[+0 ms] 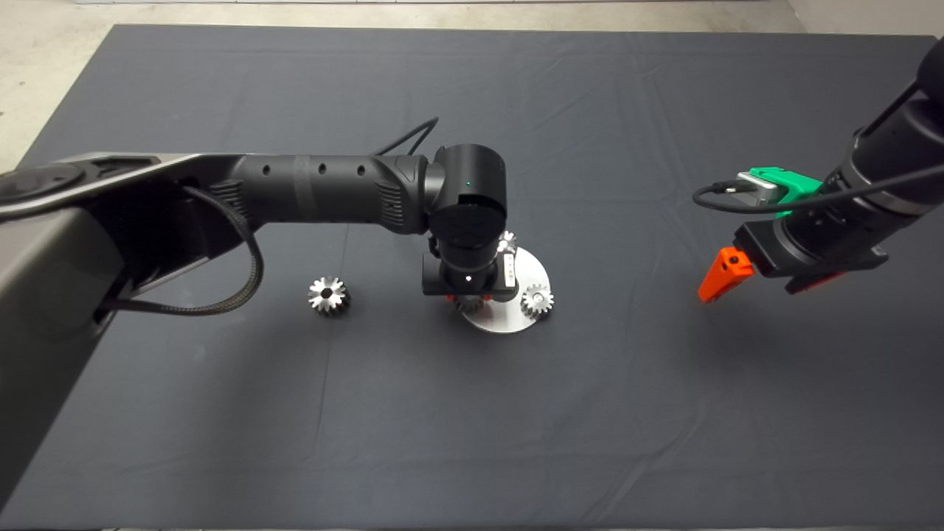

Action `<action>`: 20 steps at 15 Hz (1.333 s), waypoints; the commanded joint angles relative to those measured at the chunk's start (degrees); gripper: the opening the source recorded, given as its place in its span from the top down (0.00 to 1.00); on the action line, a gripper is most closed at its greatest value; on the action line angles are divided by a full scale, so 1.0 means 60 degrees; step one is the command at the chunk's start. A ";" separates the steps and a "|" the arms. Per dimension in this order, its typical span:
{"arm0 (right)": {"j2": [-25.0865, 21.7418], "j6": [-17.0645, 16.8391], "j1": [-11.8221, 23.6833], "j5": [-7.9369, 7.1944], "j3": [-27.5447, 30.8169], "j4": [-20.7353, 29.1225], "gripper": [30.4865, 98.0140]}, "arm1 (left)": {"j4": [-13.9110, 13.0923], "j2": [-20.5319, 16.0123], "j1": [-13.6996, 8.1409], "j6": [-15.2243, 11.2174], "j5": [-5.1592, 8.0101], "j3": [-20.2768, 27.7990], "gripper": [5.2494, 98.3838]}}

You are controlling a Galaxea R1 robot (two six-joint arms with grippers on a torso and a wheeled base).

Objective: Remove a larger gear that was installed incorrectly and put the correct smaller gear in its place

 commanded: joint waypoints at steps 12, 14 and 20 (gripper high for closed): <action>0.0182 -0.0078 0.0223 -0.0923 -0.0012 -0.0050 0.00 | -0.2117 0.0049 -0.1685 -0.0050 0.0820 0.0970 0.52; 0.0192 -0.0063 0.0223 -0.0914 0.0027 -0.0064 0.00 | -0.2596 0.0015 -0.2501 -0.0041 0.0835 0.1023 0.47; 0.0270 0.0822 0.0443 -0.0850 0.1790 -0.0619 0.00 | -0.3250 -0.0205 -0.3131 -0.1024 0.0821 0.2596 0.37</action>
